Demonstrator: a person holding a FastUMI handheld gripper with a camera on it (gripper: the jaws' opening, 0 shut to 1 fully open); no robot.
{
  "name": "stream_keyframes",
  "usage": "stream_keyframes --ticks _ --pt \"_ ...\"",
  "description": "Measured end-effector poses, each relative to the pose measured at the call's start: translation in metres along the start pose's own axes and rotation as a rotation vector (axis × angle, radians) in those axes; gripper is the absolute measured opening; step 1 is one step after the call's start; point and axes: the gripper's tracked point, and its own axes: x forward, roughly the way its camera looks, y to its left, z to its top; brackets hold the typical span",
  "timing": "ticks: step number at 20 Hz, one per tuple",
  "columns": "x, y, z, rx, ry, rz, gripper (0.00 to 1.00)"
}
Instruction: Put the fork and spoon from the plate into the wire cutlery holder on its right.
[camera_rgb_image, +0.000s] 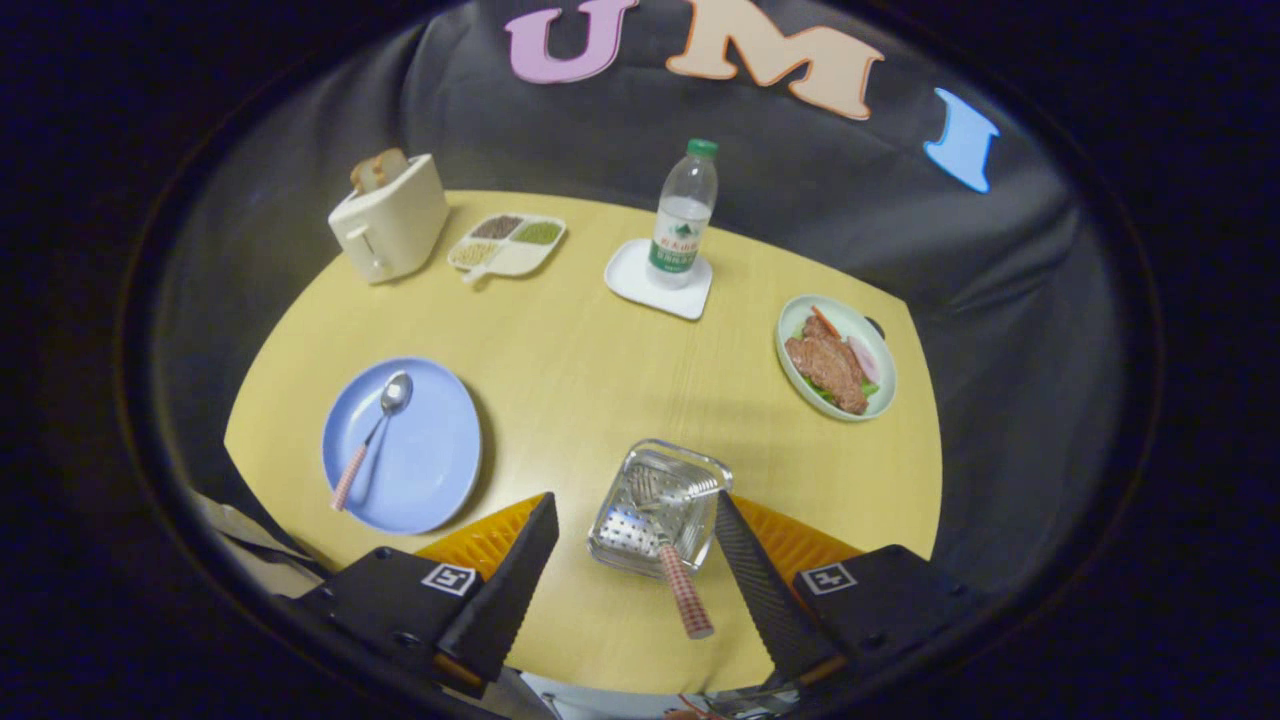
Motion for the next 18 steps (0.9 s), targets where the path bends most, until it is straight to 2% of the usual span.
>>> stream_keyframes --ticks 4,9,18 --pt "-0.011 0.03 0.017 0.063 -0.21 -0.026 1.0" --pt "-0.025 0.078 0.035 0.053 -0.371 -0.051 1.0" --pt "-0.005 0.16 0.012 0.014 -0.328 -0.035 1.0"
